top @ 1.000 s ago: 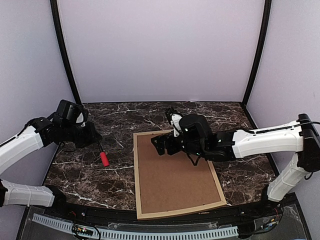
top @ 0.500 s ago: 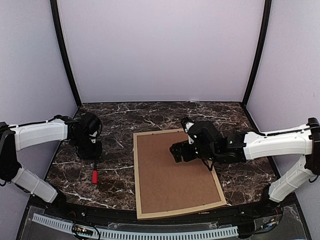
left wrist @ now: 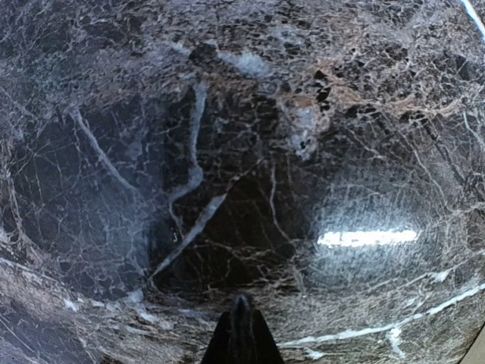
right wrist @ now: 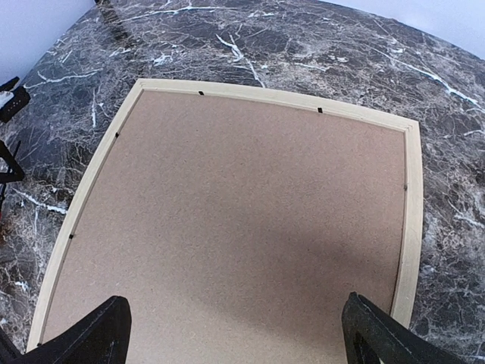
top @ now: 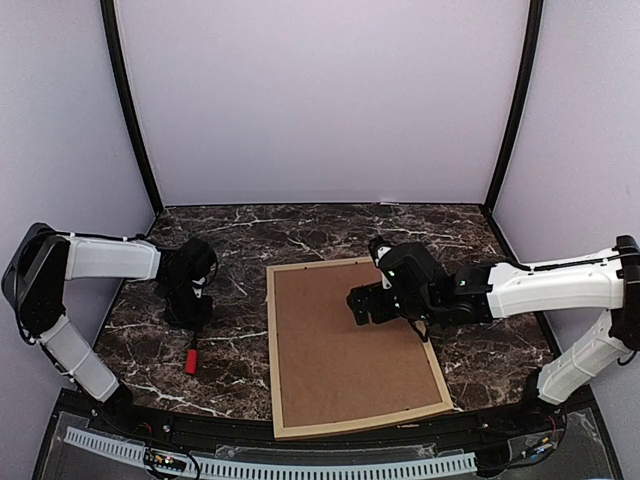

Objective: Take the photo out of the frame
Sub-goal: Place the screwdriver at the center of the board.

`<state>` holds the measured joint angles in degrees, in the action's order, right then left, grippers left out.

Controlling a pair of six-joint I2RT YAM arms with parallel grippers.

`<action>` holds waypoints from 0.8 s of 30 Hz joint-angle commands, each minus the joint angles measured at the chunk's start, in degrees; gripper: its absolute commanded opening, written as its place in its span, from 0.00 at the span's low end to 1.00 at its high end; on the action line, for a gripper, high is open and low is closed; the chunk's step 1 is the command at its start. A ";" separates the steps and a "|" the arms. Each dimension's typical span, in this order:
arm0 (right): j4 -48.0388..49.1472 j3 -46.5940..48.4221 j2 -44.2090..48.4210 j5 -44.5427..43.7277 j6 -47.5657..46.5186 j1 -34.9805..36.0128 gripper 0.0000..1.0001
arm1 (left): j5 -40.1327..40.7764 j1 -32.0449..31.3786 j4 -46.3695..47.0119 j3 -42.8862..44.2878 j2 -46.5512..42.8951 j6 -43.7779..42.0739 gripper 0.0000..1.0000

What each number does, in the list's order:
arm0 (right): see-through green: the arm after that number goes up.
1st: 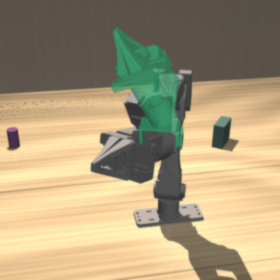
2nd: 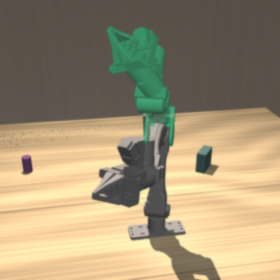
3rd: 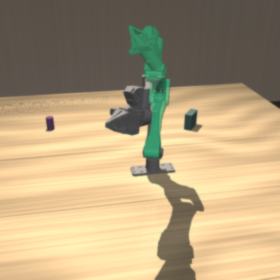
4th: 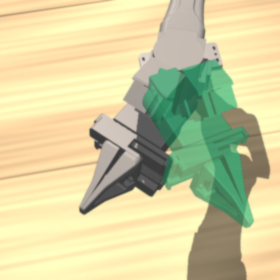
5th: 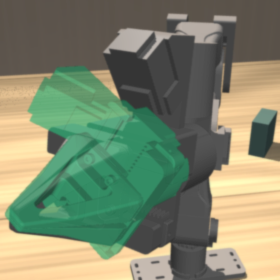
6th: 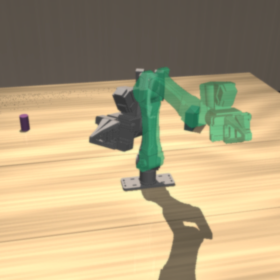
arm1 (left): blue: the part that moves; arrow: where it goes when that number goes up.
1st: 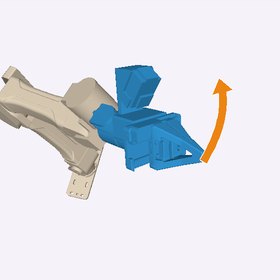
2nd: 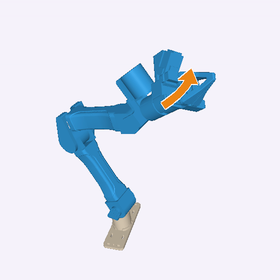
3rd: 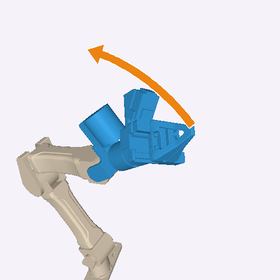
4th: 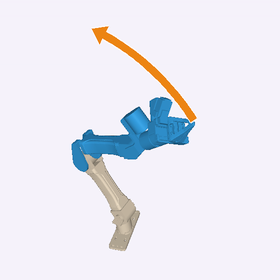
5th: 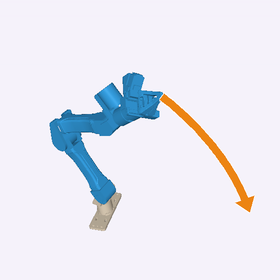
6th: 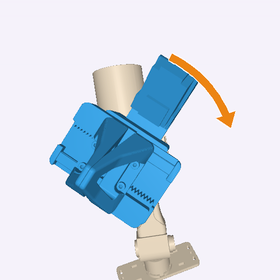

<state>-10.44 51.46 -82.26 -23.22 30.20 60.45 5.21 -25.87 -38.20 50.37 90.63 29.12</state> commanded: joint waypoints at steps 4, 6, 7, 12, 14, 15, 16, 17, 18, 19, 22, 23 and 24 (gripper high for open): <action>1.53 -0.77 0.23 0.15 1.10 -0.99 0.99 | 1.71 0.30 4.90 -1.35 4.33 0.63 0.01; 1.62 -0.46 -0.34 0.43 1.20 -1.05 0.99 | 1.81 0.34 5.83 -1.64 4.66 0.81 0.01; 1.64 -0.26 -0.61 0.57 1.23 -1.11 0.99 | 1.81 0.35 6.59 -1.75 4.74 0.84 0.03; 2.25 0.13 -1.41 1.45 1.16 -1.51 0.99 | 2.77 0.30 9.04 -3.39 4.63 0.91 0.15; 2.60 -0.03 -1.53 2.35 1.31 -1.93 0.99 | 3.15 0.34 9.71 -3.84 4.50 1.01 0.22; 2.70 -0.12 -1.56 2.87 1.38 -2.10 0.99 | 3.45 0.31 9.85 -4.09 4.39 0.97 0.23; 2.77 -0.25 -1.52 3.18 1.49 -2.23 0.99 | 3.60 0.30 10.10 -4.20 4.30 0.99 0.27; 2.73 -0.37 -1.58 3.40 1.67 -2.41 0.99 | 4.00 0.29 10.17 -4.29 4.07 1.00 0.28; 2.65 -0.51 -1.47 3.71 1.70 -2.70 0.99 | 4.18 0.29 10.27 -4.34 3.88 1.02 0.32; 2.58 -0.69 -1.20 3.94 1.83 -2.89 0.99 | 4.52 0.29 10.35 -4.45 3.35 1.02 0.34; 1.90 -1.52 -0.13 4.42 2.17 -3.97 0.99 | 5.24 0.29 10.55 -4.76 1.50 0.92 0.44; 1.59 -1.97 0.45 4.73 2.32 -4.55 0.99 | 5.60 0.29 10.53 -4.89 0.23 0.93 0.46; 1.42 -2.51 1.05 5.06 2.54 -5.16 0.99 | 5.77 0.29 10.36 -4.91 -0.46 0.82 0.49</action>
<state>-9.89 50.81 -83.33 -19.49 31.48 57.25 9.98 -25.85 -26.79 48.01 91.31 30.33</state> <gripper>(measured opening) 0.986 0.454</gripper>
